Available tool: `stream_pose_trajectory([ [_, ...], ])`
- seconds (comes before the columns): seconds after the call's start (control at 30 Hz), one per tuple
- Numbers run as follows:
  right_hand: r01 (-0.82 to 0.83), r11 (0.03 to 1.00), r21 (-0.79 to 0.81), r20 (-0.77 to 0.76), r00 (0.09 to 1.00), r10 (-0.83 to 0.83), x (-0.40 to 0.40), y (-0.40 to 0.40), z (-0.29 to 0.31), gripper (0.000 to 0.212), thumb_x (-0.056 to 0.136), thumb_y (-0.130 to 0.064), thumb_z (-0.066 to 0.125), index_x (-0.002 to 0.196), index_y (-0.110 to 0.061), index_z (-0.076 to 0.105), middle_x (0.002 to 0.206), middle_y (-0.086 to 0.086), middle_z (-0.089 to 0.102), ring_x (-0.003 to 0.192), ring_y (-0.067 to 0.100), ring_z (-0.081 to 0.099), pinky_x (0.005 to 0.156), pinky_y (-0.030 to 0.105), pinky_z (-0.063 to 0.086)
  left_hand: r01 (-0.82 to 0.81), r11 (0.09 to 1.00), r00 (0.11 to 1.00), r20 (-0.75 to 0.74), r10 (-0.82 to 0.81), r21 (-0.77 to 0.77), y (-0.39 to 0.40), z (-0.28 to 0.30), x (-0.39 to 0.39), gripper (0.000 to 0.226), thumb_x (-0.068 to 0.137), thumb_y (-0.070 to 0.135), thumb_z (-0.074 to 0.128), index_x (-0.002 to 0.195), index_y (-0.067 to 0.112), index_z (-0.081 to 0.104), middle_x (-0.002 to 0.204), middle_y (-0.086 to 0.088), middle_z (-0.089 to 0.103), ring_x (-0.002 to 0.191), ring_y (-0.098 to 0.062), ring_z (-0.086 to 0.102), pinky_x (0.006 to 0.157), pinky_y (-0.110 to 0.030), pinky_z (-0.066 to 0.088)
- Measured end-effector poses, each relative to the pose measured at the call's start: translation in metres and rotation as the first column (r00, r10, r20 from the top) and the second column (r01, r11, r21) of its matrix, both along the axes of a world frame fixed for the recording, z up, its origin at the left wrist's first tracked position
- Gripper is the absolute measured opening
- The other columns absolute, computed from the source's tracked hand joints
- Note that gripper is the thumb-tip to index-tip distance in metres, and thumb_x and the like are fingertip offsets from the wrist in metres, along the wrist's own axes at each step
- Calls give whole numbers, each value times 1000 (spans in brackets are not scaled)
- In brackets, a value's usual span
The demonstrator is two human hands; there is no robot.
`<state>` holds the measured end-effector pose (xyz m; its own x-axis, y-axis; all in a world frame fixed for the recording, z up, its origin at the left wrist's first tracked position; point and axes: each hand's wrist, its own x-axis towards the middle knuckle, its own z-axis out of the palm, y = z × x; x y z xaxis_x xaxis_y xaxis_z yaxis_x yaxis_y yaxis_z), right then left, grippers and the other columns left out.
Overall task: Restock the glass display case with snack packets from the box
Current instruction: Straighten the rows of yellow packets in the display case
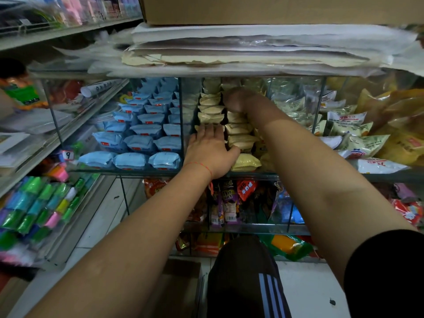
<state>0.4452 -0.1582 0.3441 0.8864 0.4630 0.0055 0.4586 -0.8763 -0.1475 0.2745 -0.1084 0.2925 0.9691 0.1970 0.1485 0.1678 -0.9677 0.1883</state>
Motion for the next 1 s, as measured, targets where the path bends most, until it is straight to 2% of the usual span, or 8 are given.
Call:
stream_pose_trajectory([
  [0.13,42,999,29,191,980,-47,-18,-6,9,34,92,-16,48,121,-1,59,127,20,58,117,35,55,97,41,46,-3,1000,1000,-11,3,3,0,-1,0,74,93,53,34,153,14,17,160,-10,16,148,-25,8,117,-40,12],
  [0.33,49,997,-66,140,989,-39,-28,-4,-1,29,94,-13,46,116,-1,61,125,18,60,116,32,57,90,35,46,-2,1000,1000,-23,2,-1,-3,-1,0,75,93,53,35,153,13,17,160,-10,16,148,-25,7,117,-40,12],
  [0.43,136,991,-8,223,966,-131,-26,-5,2,32,95,-20,48,120,-6,60,126,14,60,116,30,58,90,37,47,-1,1000,1000,-24,1,1,-4,-1,-1,75,93,54,35,154,13,16,160,-10,15,148,-25,7,117,-40,12],
  [0.5,245,970,15,251,938,-240,-21,-12,2,41,96,-28,47,131,-7,54,135,14,54,122,30,54,96,40,44,2,1000,1000,-24,-2,3,-4,0,-1,75,93,54,34,154,13,16,160,-10,15,148,-24,7,117,-40,12],
  [0.6,326,945,7,143,935,-324,-10,-21,-3,60,97,-38,41,147,-7,34,153,16,33,139,31,35,111,48,25,-3,1000,1000,-13,3,4,-2,0,-1,75,93,54,34,154,13,16,160,-9,15,148,-24,7,117,-40,12],
  [0.73,283,959,-22,25,959,-282,-7,-28,-12,48,97,-33,36,138,-11,48,146,11,46,137,30,39,115,49,22,-3,1000,1000,-17,3,13,-2,-1,-1,75,94,55,34,154,13,16,161,-9,14,148,-24,7,118,-40,11],
  [0.87,261,963,-62,-27,964,-263,-8,-33,-10,51,97,-35,32,143,-15,43,150,11,40,141,31,31,116,53,12,-2,1000,1000,-8,2,20,-1,0,1,76,93,55,34,154,14,16,161,-9,14,148,-24,7,118,-41,11],
  [1.0,206,977,-58,-114,971,-212,-11,-36,6,49,94,-35,41,137,-12,49,145,15,45,130,35,45,110,52,33,-3,1000,1000,-11,3,19,-2,-2,0,75,93,55,34,154,14,17,161,-8,15,148,-24,7,117,-41,11],
])
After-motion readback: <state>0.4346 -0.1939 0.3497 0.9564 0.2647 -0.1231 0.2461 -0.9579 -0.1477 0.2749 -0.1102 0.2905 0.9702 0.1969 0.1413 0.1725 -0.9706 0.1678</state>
